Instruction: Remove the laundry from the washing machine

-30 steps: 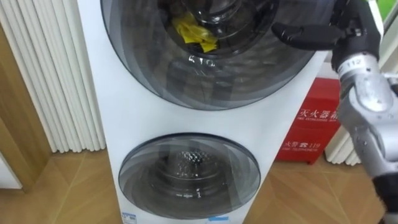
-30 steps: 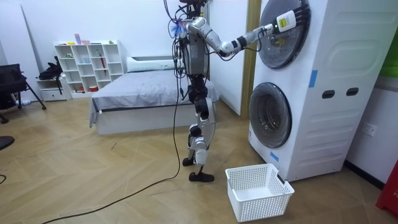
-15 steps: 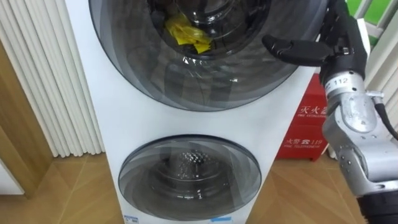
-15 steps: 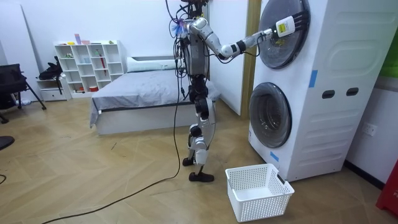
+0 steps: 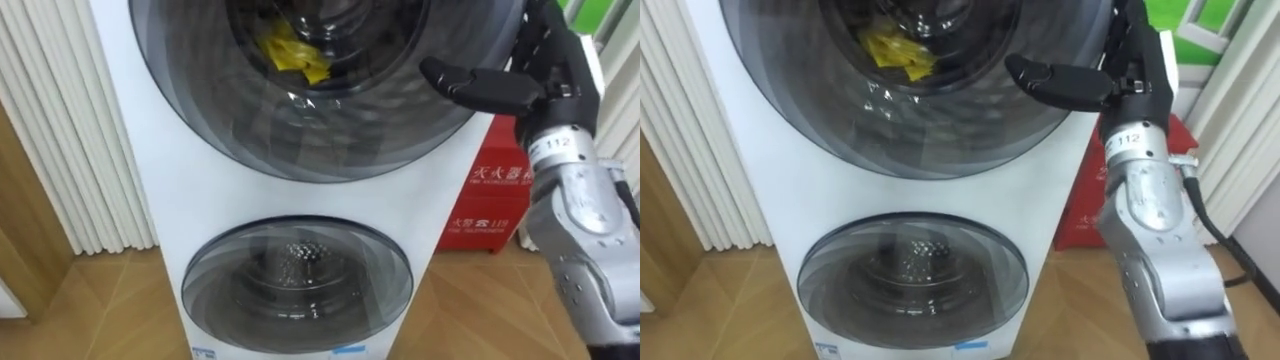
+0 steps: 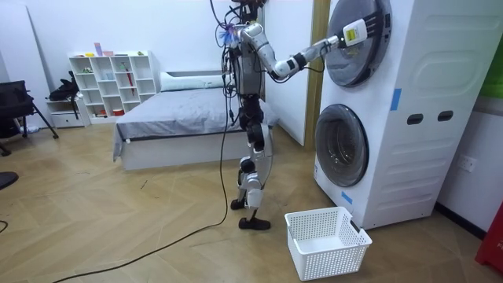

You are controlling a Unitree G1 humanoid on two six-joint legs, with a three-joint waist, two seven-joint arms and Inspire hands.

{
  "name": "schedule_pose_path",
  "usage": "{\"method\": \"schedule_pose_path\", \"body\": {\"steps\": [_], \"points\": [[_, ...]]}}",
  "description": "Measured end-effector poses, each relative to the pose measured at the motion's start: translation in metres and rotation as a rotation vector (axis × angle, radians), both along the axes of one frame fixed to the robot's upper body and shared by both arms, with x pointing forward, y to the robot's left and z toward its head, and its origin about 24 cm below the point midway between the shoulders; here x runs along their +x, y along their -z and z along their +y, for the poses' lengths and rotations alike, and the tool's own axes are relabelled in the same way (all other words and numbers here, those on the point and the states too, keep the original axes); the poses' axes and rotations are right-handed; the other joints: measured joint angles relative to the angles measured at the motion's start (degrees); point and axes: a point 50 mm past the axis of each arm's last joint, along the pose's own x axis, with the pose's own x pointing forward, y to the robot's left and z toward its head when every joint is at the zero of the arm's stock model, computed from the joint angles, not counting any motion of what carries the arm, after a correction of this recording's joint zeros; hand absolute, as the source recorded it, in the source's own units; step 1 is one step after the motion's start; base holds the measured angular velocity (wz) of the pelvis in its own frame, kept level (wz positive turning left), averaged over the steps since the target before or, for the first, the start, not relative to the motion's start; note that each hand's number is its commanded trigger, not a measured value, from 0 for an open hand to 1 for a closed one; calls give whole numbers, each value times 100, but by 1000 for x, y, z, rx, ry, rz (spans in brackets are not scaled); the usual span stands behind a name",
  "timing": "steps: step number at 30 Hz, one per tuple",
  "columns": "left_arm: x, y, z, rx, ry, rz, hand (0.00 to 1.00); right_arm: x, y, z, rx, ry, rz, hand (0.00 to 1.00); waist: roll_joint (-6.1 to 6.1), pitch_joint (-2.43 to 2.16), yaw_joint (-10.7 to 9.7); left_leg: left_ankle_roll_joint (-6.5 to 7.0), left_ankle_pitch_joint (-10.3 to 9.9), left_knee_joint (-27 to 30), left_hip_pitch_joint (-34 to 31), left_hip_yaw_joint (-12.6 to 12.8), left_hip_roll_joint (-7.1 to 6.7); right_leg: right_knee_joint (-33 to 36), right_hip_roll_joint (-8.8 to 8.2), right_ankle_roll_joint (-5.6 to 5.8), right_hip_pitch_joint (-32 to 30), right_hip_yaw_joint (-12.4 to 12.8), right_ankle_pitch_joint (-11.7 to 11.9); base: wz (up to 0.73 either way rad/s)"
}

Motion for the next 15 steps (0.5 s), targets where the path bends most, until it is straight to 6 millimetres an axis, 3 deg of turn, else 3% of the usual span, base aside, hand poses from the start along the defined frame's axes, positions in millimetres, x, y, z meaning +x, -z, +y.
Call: {"method": "schedule_pose_path", "body": {"steps": [10,15], "points": [[0,-1,3,-6,-33,-33,0,-28,-40,11,-68,-129,-189,0,4,-16,-159,0,0,-6,40,15,17,7,25,-6,3,44,3,-3],[-10,-1,4,-6,-33,-33,0,-48,-41,11,-120,-170,-235,0,-56,-41,-196,-3,-2,-6,58,9,20,10,28,-8,21,84,4,0]]}}
